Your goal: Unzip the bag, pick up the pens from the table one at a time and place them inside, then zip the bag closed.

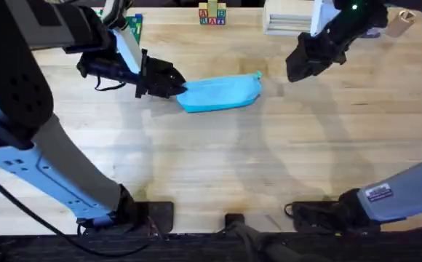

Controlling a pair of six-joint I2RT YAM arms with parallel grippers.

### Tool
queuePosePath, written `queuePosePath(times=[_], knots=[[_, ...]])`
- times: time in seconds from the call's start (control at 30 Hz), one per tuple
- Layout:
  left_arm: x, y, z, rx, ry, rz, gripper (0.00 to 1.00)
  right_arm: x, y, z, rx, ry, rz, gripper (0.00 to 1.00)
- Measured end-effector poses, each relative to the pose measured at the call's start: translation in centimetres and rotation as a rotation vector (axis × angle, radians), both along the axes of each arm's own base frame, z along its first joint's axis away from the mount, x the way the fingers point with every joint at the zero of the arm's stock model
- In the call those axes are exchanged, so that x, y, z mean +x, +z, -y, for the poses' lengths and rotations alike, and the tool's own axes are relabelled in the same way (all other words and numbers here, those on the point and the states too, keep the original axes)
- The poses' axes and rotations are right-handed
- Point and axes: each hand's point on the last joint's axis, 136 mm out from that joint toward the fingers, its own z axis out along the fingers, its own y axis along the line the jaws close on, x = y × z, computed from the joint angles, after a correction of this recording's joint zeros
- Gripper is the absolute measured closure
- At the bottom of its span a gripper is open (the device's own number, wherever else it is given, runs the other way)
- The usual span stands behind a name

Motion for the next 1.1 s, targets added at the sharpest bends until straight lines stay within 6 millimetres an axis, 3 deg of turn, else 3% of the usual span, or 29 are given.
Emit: queuePosePath(times=[0.2,0.37,0.4,0.47,0.6,0.63,1.1], knots=[[0.0,0.0,0.0,0.002,0.0,0.0,0.958,0.0,0.4,-0.4,0.019,0.011,0.013,0.969],[0.0,0.0,0.0,0.002,-0.001,0.0,0.958,-0.3,3.9,-0.4,0.033,0.027,0.115,0.924],[0.0,0.0,0.0,0.002,-0.001,0.0,0.958,-0.4,4.8,-0.4,0.036,0.028,0.139,0.865],[0.0,0.0,0.0,0.002,-0.001,0.0,0.958,-0.8,6.5,-0.4,0.039,0.035,0.188,0.638],[0.0,0.0,0.0,0.002,-0.001,0.0,0.958,-1.8,8.9,-0.4,0.043,0.053,0.247,0.061],[0.0,0.0,0.0,0.002,-0.001,0.0,0.958,-2.1,9.2,-0.3,0.042,0.056,0.253,0.02],[0.0,0.0,0.0,0.002,-0.001,0.0,0.958,-6.5,12.5,0.1,0.05,0.044,0.272,0.005]])
